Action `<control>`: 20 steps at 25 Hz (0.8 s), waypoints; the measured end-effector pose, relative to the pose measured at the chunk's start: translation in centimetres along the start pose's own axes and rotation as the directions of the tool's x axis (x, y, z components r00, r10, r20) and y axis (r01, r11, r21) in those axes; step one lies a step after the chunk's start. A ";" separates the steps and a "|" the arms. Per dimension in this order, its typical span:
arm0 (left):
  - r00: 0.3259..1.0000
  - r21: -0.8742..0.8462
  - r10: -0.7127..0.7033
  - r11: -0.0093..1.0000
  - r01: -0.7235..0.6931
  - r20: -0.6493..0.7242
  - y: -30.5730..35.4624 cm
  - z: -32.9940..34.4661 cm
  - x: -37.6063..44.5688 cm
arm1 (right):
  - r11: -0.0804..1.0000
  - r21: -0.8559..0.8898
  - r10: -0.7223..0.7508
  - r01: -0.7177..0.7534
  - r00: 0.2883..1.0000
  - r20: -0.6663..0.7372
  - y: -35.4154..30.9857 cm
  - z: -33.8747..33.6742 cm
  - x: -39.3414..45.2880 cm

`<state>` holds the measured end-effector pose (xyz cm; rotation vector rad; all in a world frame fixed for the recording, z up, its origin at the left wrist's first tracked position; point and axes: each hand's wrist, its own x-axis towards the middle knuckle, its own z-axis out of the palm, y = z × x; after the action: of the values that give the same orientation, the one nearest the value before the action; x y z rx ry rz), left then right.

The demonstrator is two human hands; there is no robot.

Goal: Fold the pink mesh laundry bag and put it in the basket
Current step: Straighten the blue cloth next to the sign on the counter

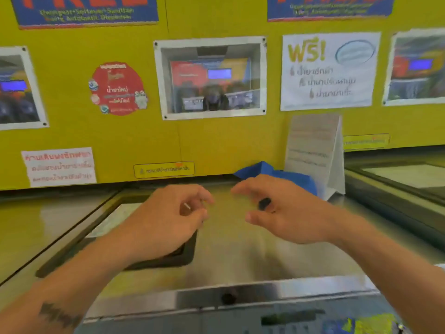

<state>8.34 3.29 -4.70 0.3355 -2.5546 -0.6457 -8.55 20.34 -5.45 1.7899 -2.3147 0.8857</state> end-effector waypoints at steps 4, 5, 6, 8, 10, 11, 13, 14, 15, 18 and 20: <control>0.997 -0.070 0.004 0.998 0.001 0.078 3.9 2.6 8.7 | 0.996 0.056 0.073 -0.065 0.987 -0.142 6.7 -6.2 1.6; 0.996 -0.094 0.009 0.996 0.000 0.088 4.9 3.2 10.4 | 0.993 0.060 0.113 -0.102 0.971 -0.210 7.9 -7.6 1.6; 0.995 -0.117 0.018 0.993 -0.006 0.096 5.8 3.9 11.8 | 0.990 0.045 0.142 -0.134 0.944 -0.296 8.9 -8.7 1.5; 0.994 -0.161 0.040 0.987 -0.023 0.106 6.9 5.5 14.4 | 0.981 -0.003 0.172 -0.196 0.864 -0.473 10.5 -10.0 1.2; 0.993 -0.200 0.058 0.979 -0.036 0.105 7.2 7.6 16.9 | 0.957 -0.032 0.217 -0.288 0.787 -0.578 11.9 -10.3 1.1; 0.993 -0.206 0.067 0.978 -0.046 0.095 7.2 8.7 18.1 | 0.936 -0.049 0.253 -0.348 0.762 -0.596 12.7 -10.2 1.2; 0.993 -0.162 0.053 0.986 -0.035 0.107 6.7 11.0 20.2 | 0.883 -0.048 0.354 -0.467 0.728 -0.587 14.1 -9.8 1.8; 0.988 -0.106 0.011 0.994 0.005 0.151 6.4 12.3 20.9 | 0.863 -0.023 0.403 -0.504 0.716 -0.570 14.7 -9.4 2.2; 0.974 -0.040 -0.053 0.997 0.064 0.219 6.0 13.6 21.3 | 0.860 0.001 0.425 -0.510 0.716 -0.554 15.2 -9.1 2.5; 0.896 0.162 -0.242 0.967 0.194 0.371 4.9 17.0 21.8 | 0.865 -0.024 0.409 -0.502 0.730 -0.547 16.5 -8.4 3.7; 0.894 0.196 -0.263 0.959 0.203 0.364 4.5 18.1 21.8 | 0.855 -0.071 0.395 -0.515 0.733 -0.553 17.1 -8.2 4.6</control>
<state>-20.01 6.54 -7.93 0.6333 -2.9822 -0.6562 -27.75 22.90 -3.46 0.7451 -2.3683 0.9662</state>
